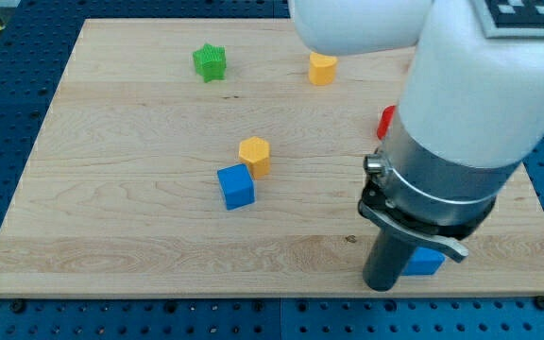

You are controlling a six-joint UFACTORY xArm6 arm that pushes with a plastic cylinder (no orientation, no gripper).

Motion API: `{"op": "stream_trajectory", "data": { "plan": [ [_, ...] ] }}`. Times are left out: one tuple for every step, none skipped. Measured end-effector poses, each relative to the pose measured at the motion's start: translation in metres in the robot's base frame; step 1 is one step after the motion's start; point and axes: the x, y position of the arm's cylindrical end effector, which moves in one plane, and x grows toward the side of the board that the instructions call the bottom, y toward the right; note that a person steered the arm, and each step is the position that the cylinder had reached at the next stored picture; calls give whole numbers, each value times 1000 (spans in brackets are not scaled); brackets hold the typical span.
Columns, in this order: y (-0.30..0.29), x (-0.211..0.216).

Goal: Separate blue triangle and green circle

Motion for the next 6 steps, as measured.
{"op": "stream_trajectory", "data": {
  "plan": [
    [-7,-2],
    [-2,-5],
    [17,-29],
    [40,-56],
    [66,-66],
    [76,-57]
  ]
}}
